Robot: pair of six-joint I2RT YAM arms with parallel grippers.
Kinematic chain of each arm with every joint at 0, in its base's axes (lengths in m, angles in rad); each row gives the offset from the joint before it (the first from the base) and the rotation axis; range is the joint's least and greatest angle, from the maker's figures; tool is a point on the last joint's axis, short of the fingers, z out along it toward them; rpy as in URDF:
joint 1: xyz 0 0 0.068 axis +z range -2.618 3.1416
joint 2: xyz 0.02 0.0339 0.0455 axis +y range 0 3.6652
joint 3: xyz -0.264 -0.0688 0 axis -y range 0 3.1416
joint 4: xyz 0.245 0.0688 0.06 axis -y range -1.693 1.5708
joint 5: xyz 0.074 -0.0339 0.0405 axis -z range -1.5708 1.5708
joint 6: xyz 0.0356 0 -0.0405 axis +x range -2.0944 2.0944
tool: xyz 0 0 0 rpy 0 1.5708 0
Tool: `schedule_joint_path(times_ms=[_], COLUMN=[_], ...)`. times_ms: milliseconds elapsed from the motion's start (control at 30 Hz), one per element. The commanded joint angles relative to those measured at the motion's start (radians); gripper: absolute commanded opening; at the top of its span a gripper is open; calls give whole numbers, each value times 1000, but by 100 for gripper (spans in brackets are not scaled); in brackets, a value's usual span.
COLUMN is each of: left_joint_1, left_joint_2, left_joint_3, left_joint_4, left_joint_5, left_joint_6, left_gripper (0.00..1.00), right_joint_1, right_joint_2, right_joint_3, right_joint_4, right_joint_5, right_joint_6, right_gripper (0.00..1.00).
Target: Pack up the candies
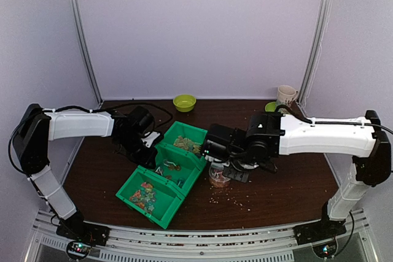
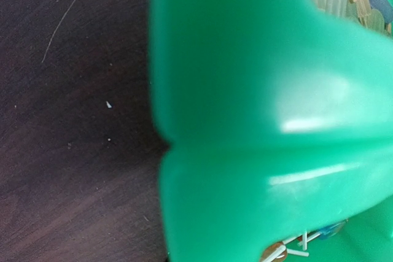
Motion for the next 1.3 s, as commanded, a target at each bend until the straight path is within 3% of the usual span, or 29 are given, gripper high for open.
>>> schedule_joint_path(times_ms=[0,433,667,733,967,1100,1267], left_joint_1=[4,-19,-18,-15,-14,-14,-15], left_joint_2=[-19,-10,-37,-46,-12,-35,-68], left_joint_3=[53,49,-45,-101,-234,-216,-160], left_joint_4=[54,11,42,99,248,169,55], left_joint_5=[70,74,274,396,619,497,241], left_joint_6=[-2,32,-13,-39,-144,-102,-53], left_gripper=[0,0,0,0,0,0,0], right_joint_1=[-26,-49,-43,-37,-34,-26,-10], right_joint_2=[-87,28,107,119,56,90,128], right_joint_3=[39,167,268,296,309,330,329], right_joint_4=[20,2,-40,-54,15,-35,-88], right_joint_5=[39,121,89,96,13,26,36], right_joint_6=[10,-20,-52,-50,-55,-64,-84], right_gripper=[0,0,0,0,0,0,0])
